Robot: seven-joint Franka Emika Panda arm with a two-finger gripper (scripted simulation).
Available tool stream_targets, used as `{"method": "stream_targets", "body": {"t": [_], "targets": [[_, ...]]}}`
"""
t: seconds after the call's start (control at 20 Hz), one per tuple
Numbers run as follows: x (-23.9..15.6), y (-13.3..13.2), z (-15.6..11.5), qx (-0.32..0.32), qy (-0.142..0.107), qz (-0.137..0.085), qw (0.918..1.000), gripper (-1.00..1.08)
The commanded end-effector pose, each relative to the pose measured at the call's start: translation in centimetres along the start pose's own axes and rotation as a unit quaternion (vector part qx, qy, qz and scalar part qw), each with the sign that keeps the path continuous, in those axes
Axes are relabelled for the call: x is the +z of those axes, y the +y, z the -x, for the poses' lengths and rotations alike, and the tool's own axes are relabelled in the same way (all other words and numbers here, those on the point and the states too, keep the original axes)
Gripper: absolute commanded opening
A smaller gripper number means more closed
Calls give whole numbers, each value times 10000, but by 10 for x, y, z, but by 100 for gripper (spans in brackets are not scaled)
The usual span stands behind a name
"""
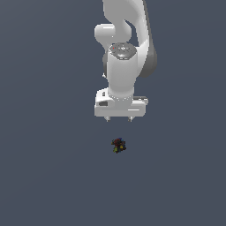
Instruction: Pick up the object and move it to a goal position.
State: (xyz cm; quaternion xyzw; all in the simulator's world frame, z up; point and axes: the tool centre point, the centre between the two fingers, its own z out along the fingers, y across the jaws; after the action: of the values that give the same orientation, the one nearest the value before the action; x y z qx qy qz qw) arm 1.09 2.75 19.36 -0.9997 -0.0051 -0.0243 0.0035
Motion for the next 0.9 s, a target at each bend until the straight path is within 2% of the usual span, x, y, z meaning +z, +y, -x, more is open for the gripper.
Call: {"method": "stream_targets", "body": {"t": [0.0, 0.5, 0.85], "targets": [[0, 0, 0, 0, 0, 0, 10000, 100], [6, 4, 8, 215, -187, 3, 9996, 100], [8, 3, 7, 285, -182, 1, 9994, 100]]}}
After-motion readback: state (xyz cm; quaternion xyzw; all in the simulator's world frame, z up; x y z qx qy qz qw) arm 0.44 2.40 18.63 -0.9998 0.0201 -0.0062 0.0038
